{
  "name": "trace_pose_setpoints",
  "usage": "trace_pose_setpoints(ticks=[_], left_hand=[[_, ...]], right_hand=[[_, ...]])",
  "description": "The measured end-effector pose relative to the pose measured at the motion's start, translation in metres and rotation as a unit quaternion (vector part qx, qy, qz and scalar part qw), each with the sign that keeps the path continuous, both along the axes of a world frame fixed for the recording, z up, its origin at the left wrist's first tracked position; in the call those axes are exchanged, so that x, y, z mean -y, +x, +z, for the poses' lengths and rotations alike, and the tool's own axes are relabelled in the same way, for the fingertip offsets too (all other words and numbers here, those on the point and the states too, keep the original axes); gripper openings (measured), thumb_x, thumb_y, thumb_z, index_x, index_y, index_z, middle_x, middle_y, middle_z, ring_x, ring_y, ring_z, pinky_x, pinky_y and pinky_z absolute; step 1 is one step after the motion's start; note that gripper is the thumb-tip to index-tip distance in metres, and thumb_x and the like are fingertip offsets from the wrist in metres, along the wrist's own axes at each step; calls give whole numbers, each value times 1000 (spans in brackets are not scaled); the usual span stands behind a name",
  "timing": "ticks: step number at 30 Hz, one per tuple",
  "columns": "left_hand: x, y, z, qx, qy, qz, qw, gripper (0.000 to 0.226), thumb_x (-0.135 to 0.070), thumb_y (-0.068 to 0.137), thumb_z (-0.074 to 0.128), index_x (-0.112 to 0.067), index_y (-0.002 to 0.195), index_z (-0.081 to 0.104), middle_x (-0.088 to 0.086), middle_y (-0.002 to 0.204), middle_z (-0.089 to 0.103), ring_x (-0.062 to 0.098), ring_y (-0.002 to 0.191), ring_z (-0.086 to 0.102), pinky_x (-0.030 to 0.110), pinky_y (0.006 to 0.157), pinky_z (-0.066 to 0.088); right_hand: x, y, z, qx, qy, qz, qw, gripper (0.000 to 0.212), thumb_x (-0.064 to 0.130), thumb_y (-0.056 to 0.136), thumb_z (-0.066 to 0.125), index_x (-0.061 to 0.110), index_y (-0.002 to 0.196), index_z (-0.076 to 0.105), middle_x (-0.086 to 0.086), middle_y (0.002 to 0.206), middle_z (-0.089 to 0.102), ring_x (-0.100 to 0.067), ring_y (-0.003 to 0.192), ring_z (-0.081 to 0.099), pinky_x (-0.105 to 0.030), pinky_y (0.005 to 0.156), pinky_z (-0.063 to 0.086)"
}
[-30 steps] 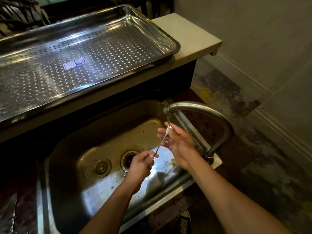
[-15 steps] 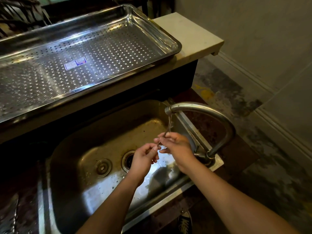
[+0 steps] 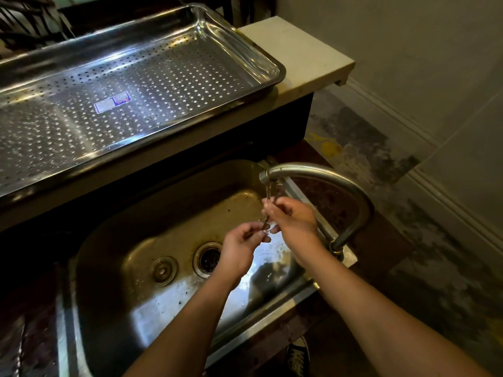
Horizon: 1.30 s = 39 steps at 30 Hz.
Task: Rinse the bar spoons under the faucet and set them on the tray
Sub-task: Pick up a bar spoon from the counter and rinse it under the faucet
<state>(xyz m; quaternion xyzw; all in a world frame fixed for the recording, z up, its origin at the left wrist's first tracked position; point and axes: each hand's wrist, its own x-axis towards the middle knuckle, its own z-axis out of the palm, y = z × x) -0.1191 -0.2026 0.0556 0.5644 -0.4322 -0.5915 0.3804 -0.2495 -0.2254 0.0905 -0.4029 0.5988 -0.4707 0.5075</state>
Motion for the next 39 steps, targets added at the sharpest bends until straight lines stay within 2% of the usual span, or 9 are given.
trace_pose_setpoints(ticks=[5,9,14,19,21,24,30,35,39], left_hand=[[4,-4,9,70,-44,-39,996,15,-5,92,58,-17,93,67,10,89,73,25,81,66,48,74,53],[-2,1,6,89,-42,-76,992,18,-5,95,54,-14,97,70,0,75,70,10,73,65,36,72,52],[-3,8,2,129,-69,-66,987,15,-9,95,56,-13,103,68,6,81,70,22,76,68,43,69,56],[-3,4,6,110,-100,-72,986,22,-10,94,57,-30,92,66,-3,77,70,12,76,68,27,71,54],[-1,0,9,116,-99,-69,986,23,-8,92,60,-30,89,68,-10,78,70,3,74,67,19,71,51],[5,-3,12,178,-113,-68,975,15,-9,89,62,-20,92,71,-13,78,68,-6,70,62,16,66,48],[7,-9,18,229,-150,-82,958,19,-13,91,60,-25,78,64,-10,72,68,1,68,60,22,62,44],[13,-7,25,217,-171,-81,958,28,-17,92,57,-40,78,63,-12,70,68,12,62,63,26,59,50],[24,-13,34,123,-143,-40,981,16,-10,93,58,-18,104,66,1,91,72,17,85,69,37,79,57]], right_hand=[[-10,4,-8,-57,0,65,996,22,21,85,74,37,69,74,11,72,74,-1,60,67,-18,53,53],[-4,0,4,-46,-27,34,998,16,30,89,68,27,74,71,2,70,72,-1,50,59,-16,46,47],[-11,3,5,-20,-34,87,995,26,8,92,65,32,97,74,20,80,74,3,71,69,-14,57,53],[-3,-2,15,-72,-15,80,994,21,30,89,69,17,72,72,7,58,69,-3,48,59,-18,48,48],[-1,-1,18,-89,-24,93,991,18,29,90,68,24,73,71,9,66,71,-2,56,64,-18,51,51],[-7,1,17,-96,-71,100,988,27,17,90,67,42,80,72,14,83,73,-2,76,69,-19,61,56],[-10,-2,21,-80,-102,83,988,17,36,91,64,35,77,73,7,70,71,-2,56,61,-22,53,51],[3,-4,22,3,-85,108,990,24,18,88,70,41,88,77,15,89,77,1,78,71,-14,61,52],[3,-2,11,42,-97,47,993,34,15,89,70,47,96,74,6,113,72,-8,108,67,-19,85,54]])
